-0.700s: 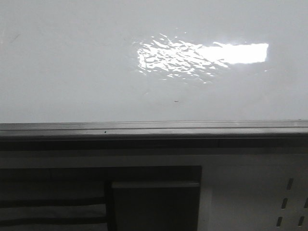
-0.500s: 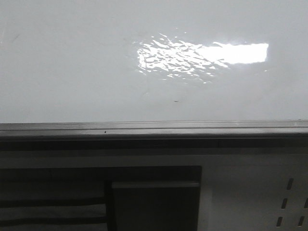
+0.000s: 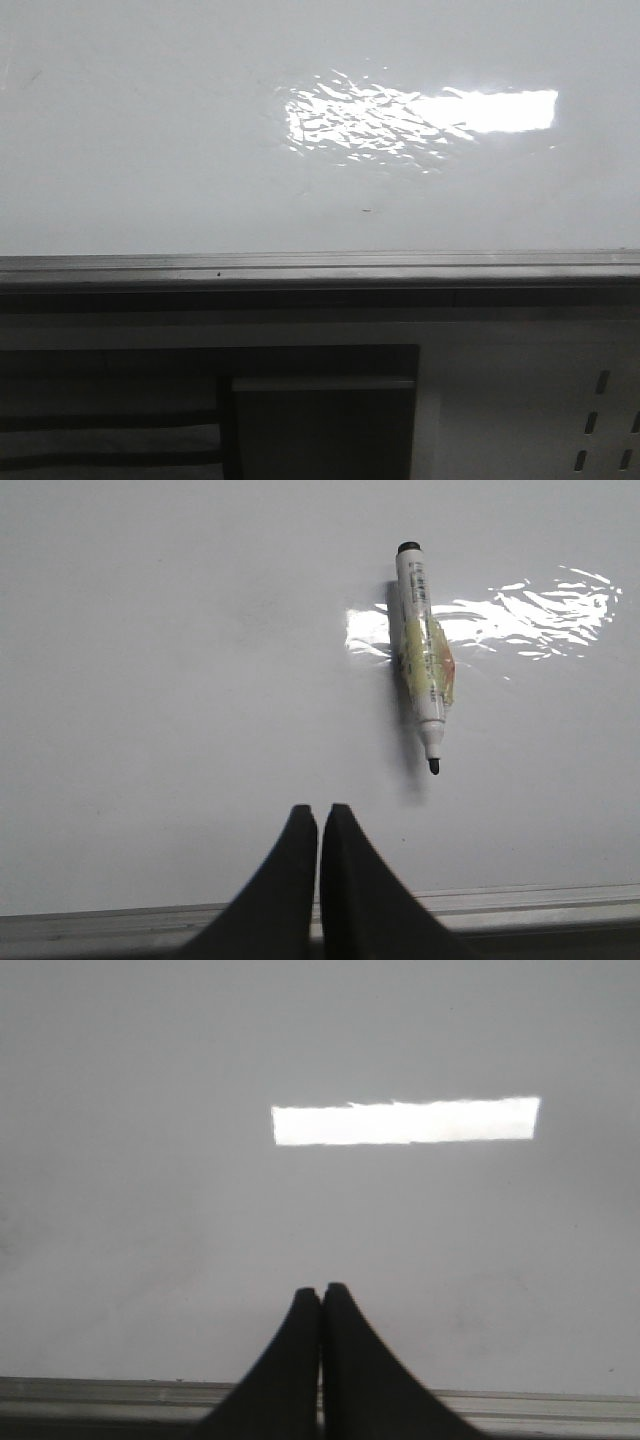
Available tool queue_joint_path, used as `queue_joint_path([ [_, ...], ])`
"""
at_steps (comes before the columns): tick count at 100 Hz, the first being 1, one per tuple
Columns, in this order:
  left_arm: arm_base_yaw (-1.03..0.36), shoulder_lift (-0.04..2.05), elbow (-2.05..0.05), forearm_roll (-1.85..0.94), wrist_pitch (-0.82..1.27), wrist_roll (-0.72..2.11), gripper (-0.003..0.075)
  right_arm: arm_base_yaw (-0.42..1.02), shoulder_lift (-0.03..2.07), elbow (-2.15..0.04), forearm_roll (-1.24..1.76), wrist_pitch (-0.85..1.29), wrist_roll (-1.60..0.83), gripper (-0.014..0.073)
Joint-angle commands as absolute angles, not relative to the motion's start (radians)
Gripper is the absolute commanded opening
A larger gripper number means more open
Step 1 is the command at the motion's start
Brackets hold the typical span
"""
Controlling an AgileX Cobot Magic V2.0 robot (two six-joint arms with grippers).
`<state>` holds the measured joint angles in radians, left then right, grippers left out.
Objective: Write number 4 on whiteboard
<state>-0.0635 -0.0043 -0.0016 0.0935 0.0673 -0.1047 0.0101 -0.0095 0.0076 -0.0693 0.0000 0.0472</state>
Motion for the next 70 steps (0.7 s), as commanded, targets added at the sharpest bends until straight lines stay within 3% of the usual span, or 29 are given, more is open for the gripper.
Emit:
queue_joint_path([
  [1,-0.062,-0.033,0.026,0.094,-0.016,-0.110,-0.0020,0.005,-0.030,0.029,-0.069,-0.081,0.043,-0.0072],
  [25,-0.062,-0.033,0.026,0.073,-0.045,-0.110,-0.0020,0.005,-0.030,0.029,-0.069,-0.083,0.043,-0.0072],
  [42,-0.062,-0.033,0.017,0.054,-0.139,-0.110,-0.0020,0.005,-0.030,-0.008,-0.048,-0.197,0.043,-0.0072],
  [70,-0.062,0.004,-0.213,-0.019,-0.043,-0.117,-0.0020,0.005,0.018,-0.294,-0.052,0.148,0.041,-0.0072],
])
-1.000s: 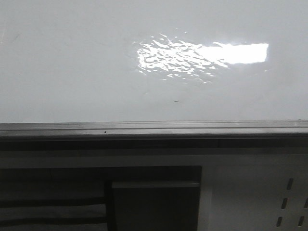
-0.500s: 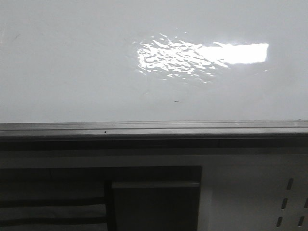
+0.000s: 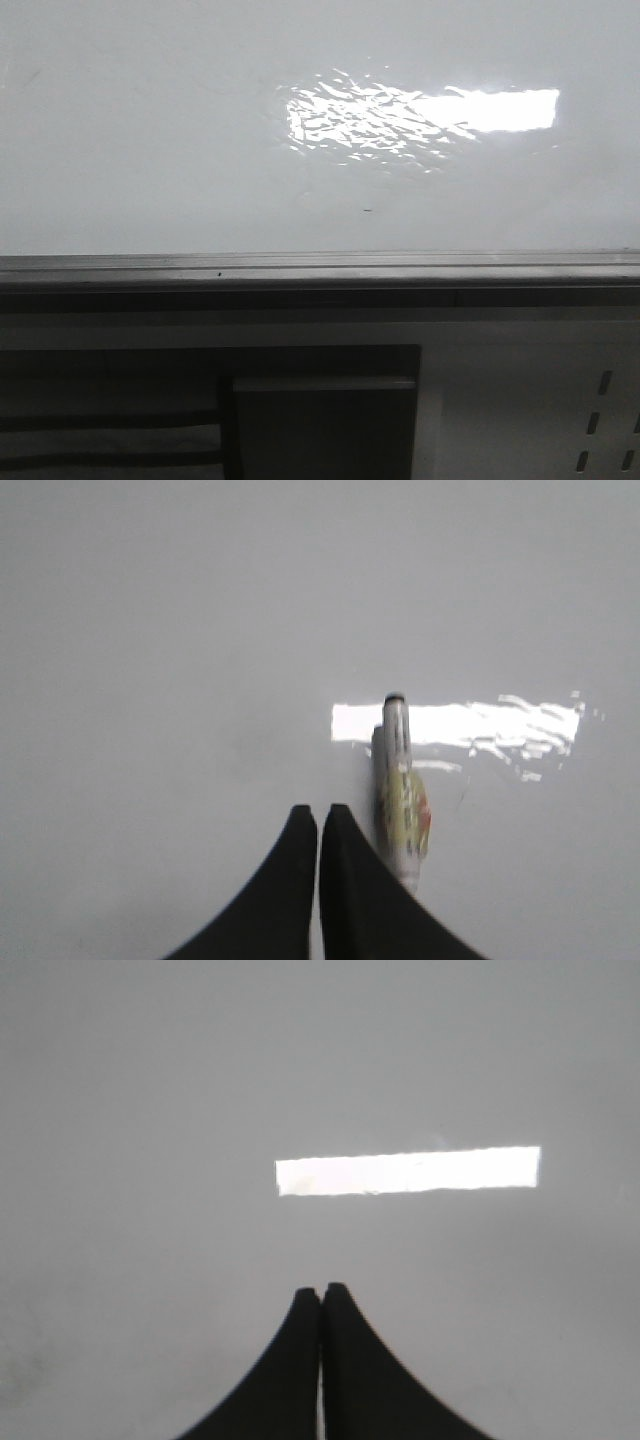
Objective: Write number 4 on whiteboard
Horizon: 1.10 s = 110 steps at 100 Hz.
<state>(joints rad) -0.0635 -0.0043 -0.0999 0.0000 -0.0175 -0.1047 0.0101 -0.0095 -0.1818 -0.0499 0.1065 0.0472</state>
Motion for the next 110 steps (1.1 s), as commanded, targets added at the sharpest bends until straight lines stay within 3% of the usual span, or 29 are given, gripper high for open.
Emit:
queue_joint_path([
  [1,-0.062,0.004,-0.221,-0.019,-0.035,-0.117,-0.0020,0.005,0.021,-0.302,-0.052,0.156,0.041,-0.0072],
  [36,-0.062,0.273,-0.573,-0.015,0.302,-0.117,-0.0020,0.005,0.276,-0.614,-0.114,0.516,0.041,-0.0072],
  [59,-0.062,0.372,-0.615,0.010,0.308,-0.117,-0.0020,0.005,0.323,-0.643,-0.126,0.509,0.041,-0.0072],
  [110,-0.062,0.389,-0.614,0.010,0.311,-0.117,-0.0020,0.005,0.323,-0.640,-0.126,0.509,0.041,-0.0072],
])
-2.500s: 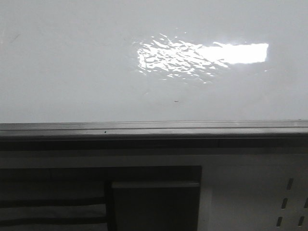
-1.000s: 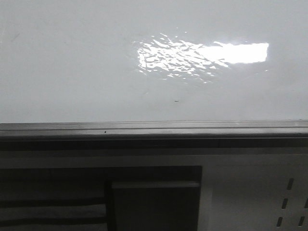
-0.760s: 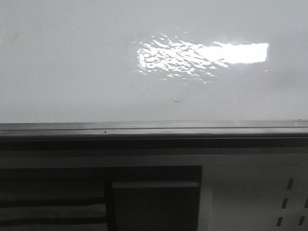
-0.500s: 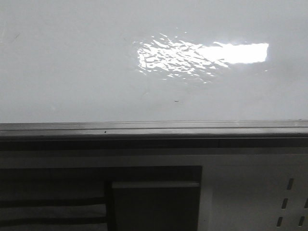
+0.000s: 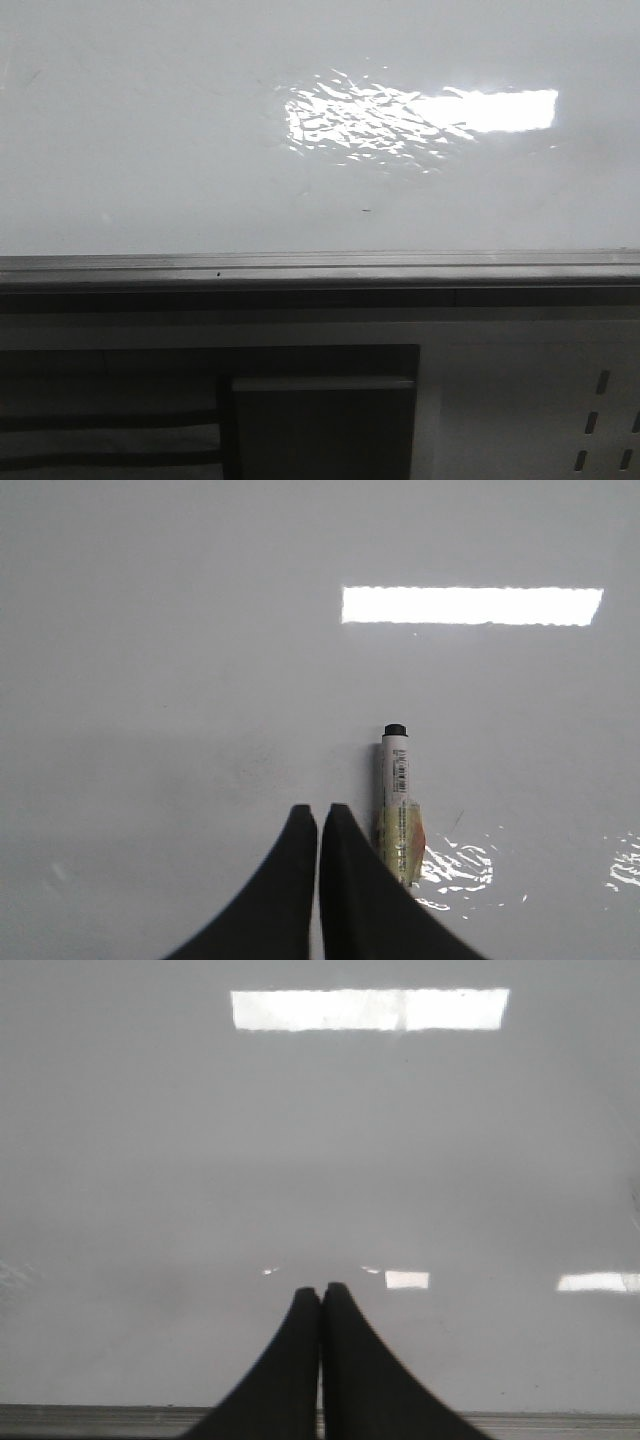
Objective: Write number 4 on whiteboard
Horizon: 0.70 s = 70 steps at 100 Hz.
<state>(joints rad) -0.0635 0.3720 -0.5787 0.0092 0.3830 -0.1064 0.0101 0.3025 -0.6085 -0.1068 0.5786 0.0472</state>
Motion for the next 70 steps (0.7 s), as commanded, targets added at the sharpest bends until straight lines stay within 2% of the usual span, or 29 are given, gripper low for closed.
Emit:
queue_joint_path([
  [1,-0.062,0.389,-0.614,0.010,0.311,-0.117,-0.0020,0.005,0.323,-0.640,-0.126,0.509,0.041,-0.0072],
  [15,-0.062,0.389,-0.614,0.010,0.311,-0.117,-0.0015,0.005,0.323,-0.640,-0.122,0.507,0.041,-0.0064],
  [22,-0.062,0.389,-0.614,0.018,0.313,-0.117,0.0041,0.005,0.323,-0.640,-0.122,0.507,0.041,-0.0005],
  [29,-0.062,0.389,-0.614,0.031,0.313,-0.117,0.0176,0.005,0.323,-0.640,-0.122,0.504,0.041,0.0118],
  [39,-0.062,0.389,-0.614,0.034,0.311,-0.117,0.0421,0.005,0.323,-0.640,-0.122,0.484,0.041,0.0302],
  [44,-0.062,0.389,-0.614,0.034,0.309,-0.117,0.0488,0.005,0.323,-0.640,-0.122,0.476,0.041,0.0370],
  [52,-0.062,0.389,-0.614,0.034,0.309,-0.117,0.0512,0.005,0.323,-0.640,-0.122,0.470,0.041,0.0421],
  [70,-0.062,0.389,-0.614,0.034,0.309,-0.117,0.0512,0.005,0.323,-0.640,-0.121,0.470,0.041,0.0416],
])
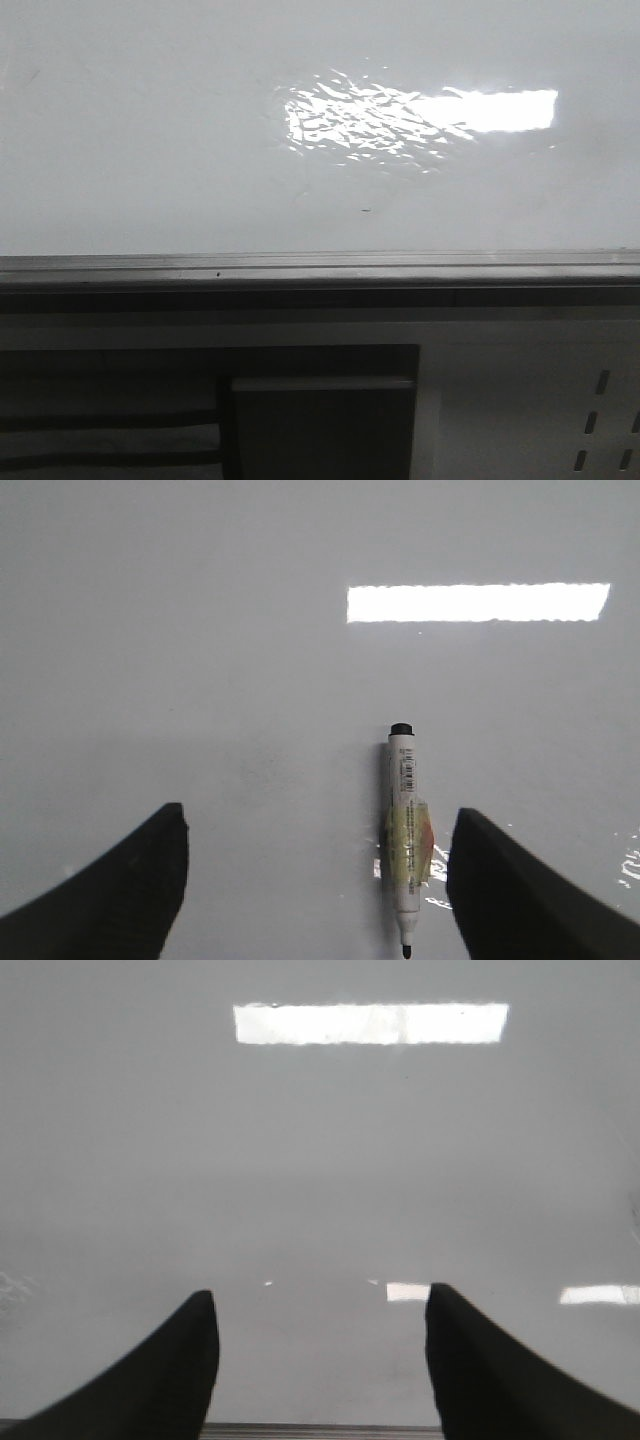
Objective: Write number 4 on whiteboard
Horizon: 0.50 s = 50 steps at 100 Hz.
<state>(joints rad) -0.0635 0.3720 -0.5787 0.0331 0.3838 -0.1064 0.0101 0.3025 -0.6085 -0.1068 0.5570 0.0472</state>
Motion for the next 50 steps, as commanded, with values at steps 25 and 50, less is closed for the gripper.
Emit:
queue_joint_path([
  [25,-0.062,0.392,-0.614,0.019,0.300,-0.117,0.0512,0.005,0.323,-0.640,-0.103,0.465,0.041,0.0416],
  [50,-0.072,0.492,-0.614,0.000,0.404,-0.108,0.0512,0.005,0.323,-0.640,-0.099,0.459,0.041,0.0416],
])
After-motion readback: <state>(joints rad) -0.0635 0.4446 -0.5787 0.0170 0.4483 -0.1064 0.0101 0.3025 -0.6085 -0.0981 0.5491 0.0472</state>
